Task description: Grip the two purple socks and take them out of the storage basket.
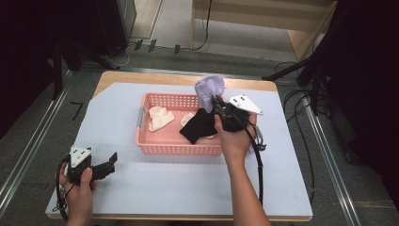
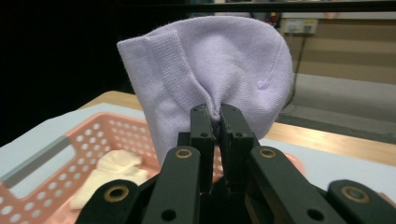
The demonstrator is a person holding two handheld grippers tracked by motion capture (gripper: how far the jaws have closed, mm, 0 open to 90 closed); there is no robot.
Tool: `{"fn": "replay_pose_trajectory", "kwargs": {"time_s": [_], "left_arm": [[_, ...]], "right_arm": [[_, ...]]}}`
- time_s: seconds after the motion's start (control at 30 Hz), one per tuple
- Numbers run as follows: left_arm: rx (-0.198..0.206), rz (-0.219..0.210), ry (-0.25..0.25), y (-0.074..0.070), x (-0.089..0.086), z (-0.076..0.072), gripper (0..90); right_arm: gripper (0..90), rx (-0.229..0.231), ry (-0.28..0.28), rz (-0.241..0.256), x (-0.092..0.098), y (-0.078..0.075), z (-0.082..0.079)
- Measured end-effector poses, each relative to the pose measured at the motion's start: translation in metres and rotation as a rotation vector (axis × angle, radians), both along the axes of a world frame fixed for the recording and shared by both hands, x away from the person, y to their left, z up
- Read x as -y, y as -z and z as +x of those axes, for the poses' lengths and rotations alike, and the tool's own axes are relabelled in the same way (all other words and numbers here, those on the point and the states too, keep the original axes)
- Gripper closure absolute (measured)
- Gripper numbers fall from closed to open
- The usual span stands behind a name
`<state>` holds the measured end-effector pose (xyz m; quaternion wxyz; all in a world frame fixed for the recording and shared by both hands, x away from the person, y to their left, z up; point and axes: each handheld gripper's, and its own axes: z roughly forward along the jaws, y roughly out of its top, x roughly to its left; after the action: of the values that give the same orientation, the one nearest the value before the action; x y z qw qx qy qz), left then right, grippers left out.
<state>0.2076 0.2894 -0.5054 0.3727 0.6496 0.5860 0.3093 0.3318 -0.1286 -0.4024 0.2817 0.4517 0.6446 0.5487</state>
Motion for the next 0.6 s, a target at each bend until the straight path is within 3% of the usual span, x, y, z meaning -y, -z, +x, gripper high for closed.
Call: {"fn": "replay_pose_trajectory", "kwargs": {"time_s": [0.33,0.6], "left_arm": [[-0.001,0.007,0.003,0.0,0.001,0.0,8.2],[0.001,0.015,0.001,0.0,0.001,-0.001,8.2]], "right_arm": [[85.0,-0.034,0.117,0.018,0.056,0.016,-0.015],[85.0,-0.103,0.223,0.036,0.092,0.039,-0.027]]}}
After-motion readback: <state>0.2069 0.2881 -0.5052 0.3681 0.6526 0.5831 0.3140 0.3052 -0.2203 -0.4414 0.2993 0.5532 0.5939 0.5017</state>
